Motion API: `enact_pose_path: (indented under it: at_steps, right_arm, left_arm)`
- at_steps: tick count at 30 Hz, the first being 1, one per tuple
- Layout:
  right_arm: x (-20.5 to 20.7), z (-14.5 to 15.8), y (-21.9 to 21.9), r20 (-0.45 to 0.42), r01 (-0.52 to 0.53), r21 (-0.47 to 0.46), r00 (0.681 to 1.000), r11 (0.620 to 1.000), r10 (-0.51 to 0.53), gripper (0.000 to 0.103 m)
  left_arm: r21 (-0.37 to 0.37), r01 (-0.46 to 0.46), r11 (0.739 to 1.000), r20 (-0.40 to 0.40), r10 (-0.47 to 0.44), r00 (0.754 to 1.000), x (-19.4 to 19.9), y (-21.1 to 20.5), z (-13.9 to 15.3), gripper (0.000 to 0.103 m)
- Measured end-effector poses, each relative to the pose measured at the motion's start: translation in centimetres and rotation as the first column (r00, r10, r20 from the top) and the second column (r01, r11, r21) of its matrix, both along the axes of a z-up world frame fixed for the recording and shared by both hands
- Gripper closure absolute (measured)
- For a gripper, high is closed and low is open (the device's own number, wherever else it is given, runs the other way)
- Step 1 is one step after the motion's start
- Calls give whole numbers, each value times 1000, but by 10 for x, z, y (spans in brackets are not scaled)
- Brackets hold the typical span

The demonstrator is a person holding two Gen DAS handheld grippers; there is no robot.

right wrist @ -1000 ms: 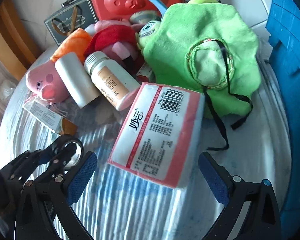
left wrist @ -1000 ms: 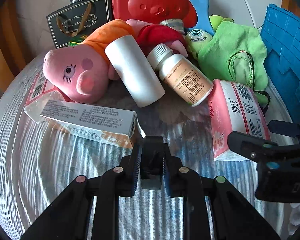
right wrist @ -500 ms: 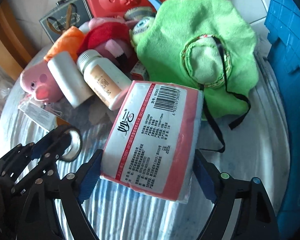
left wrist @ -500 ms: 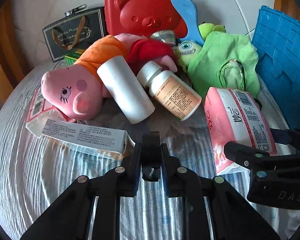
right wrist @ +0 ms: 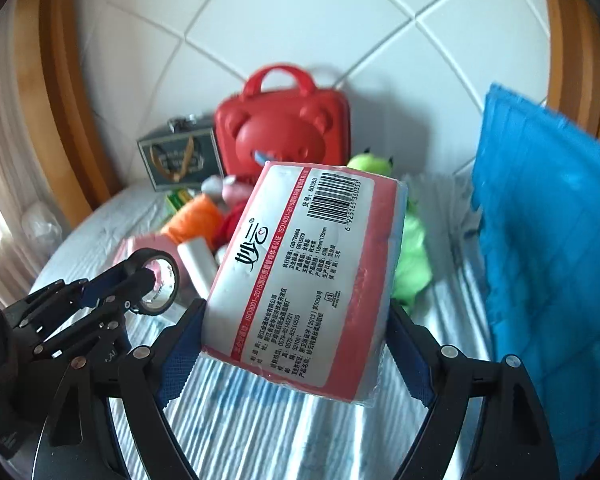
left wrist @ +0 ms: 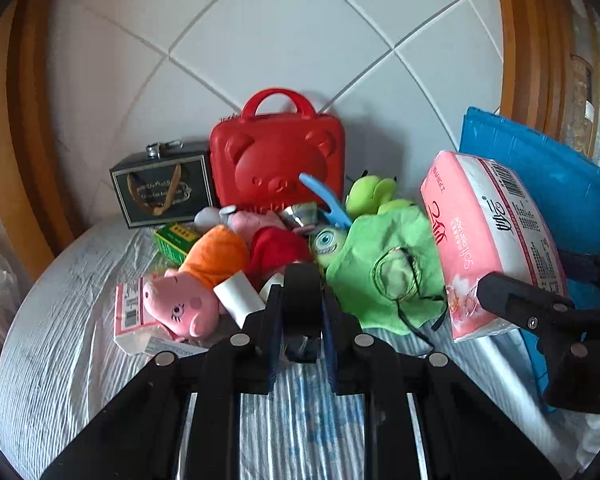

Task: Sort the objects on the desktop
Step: 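Carry tape roll in left tool while right tool carries tissue pack over crate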

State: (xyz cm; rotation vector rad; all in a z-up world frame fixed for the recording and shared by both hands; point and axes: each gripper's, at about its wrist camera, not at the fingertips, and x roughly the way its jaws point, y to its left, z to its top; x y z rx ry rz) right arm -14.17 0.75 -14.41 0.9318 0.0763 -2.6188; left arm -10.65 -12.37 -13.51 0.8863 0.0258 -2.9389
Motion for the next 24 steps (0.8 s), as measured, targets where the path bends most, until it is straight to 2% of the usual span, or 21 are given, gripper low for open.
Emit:
enact_pose_path:
  at_steps: [7,13,18,22,24]
  right_arm:
    - [33,61,47,-168,49,-37,984,998,-54,17]
    - [42,105,108,-258,118,-77,957,990,-134,17]
    - [34,143,175,-295,190,-119,930,975,-217,16]
    - [8,167,228,-281,237,-127,923,963,-264,16]
    - [-10,176,256,-272,264,-107,920,959,-284,16]
  left_arm:
    - [-6,68,998,-138,-68,988,13,50,61,85]
    - [-4,178,984,-221,-175,959,2,110,102,85]
    - [-10,287,958,-259,-279,925,-15,170,139,85]
    - [9,377,926,-246,-363,899,-39,219,167,85]
    - [-7,407,913,-231,-398,888,-54,247,181,85]
